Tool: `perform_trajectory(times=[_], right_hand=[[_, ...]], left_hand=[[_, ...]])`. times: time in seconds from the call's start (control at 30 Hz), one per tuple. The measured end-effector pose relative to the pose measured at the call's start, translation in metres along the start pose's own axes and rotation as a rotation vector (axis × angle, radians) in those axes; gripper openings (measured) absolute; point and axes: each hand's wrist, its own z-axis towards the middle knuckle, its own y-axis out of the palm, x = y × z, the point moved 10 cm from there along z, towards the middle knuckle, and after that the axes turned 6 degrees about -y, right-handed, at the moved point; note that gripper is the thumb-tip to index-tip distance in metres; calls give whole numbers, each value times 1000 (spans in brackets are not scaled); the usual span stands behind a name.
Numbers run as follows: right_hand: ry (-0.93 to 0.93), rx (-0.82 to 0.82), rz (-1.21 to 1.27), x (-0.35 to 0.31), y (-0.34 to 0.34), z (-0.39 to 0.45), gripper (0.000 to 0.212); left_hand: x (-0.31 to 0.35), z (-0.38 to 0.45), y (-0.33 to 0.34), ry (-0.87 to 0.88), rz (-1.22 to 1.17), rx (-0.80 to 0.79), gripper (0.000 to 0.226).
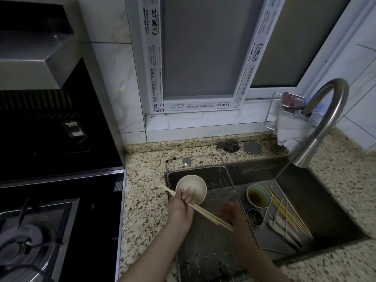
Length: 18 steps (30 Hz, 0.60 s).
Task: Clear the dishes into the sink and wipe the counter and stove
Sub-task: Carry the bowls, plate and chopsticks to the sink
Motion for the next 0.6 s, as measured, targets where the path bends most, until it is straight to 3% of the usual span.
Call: perform_trajectory(times=[0.17,0.27,0.4,0.6], right_hand=[[-60,149,118,-13,7,1,37],[-30,129,58,-9,10,5,41],[122,-37,-97,13,18,5,48],[42,-408,-400,5,34,-13,30]], left_hand=[[-24,-10,16,-36,-13,-45,36],[-23,-12,19,-36,10,-48,37],[-11,-7,13,-15,20,-19,36],[1,6,2,9,51,1,36]])
